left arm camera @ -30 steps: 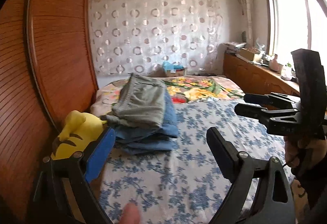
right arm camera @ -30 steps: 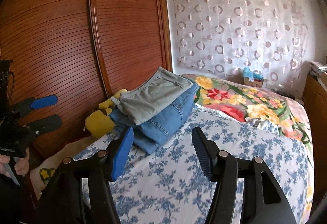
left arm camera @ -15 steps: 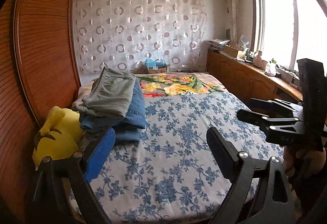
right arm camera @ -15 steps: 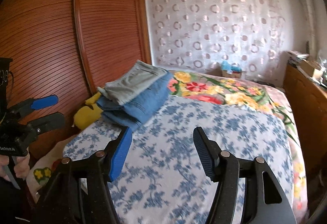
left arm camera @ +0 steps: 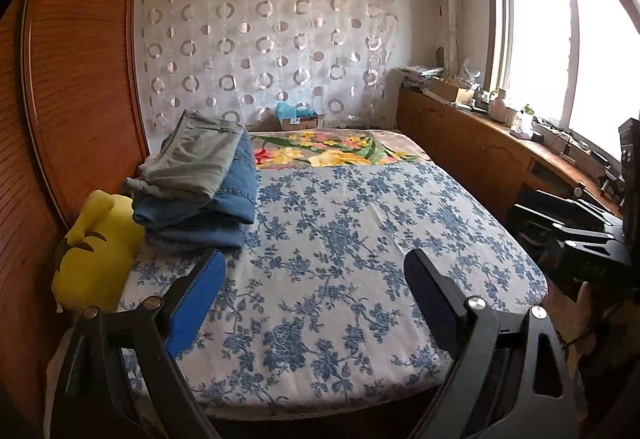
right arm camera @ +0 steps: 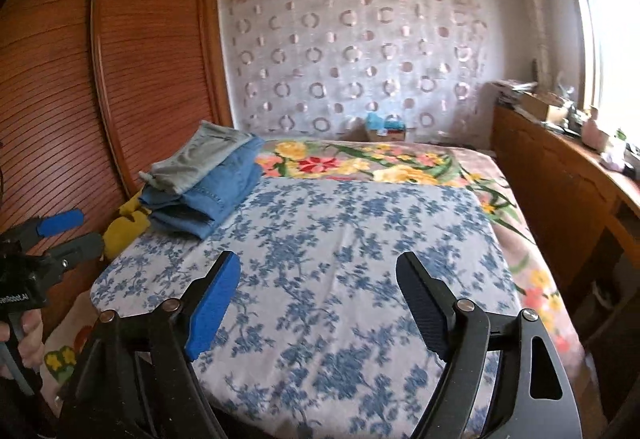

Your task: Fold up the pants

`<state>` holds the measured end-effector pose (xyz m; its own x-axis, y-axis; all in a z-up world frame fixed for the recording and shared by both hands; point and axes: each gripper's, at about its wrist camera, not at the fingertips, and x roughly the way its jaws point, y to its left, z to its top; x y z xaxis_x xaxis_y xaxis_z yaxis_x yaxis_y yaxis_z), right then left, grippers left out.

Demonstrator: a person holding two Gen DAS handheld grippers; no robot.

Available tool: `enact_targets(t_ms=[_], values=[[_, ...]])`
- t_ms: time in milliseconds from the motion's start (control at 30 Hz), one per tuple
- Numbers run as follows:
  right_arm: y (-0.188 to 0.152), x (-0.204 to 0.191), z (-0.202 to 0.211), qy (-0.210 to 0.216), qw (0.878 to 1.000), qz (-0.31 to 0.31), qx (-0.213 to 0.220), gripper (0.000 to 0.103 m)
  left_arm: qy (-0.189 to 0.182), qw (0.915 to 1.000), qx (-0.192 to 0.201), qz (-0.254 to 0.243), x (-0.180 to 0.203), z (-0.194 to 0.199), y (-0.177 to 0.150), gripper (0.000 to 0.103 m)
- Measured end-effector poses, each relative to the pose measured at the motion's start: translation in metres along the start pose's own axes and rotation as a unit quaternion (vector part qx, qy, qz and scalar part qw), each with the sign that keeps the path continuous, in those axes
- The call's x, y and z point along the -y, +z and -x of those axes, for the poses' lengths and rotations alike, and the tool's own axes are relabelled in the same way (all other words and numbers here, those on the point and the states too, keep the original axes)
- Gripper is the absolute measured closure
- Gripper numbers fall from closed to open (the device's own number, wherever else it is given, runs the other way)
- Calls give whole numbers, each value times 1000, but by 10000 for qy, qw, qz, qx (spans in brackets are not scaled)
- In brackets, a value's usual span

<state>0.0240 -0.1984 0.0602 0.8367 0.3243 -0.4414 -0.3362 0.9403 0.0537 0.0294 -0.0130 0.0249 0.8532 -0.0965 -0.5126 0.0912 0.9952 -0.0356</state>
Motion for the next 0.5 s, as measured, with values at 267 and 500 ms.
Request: enact_targets(t_ms=[267,500], values=[[-2,1,24,-206,9996,-88,150,21,-139,9997,180,-11,12,15,10,12],[-4,-2,41,-371,9987,-65,331,21,-167,9990,405,-37,15,40,18,12]])
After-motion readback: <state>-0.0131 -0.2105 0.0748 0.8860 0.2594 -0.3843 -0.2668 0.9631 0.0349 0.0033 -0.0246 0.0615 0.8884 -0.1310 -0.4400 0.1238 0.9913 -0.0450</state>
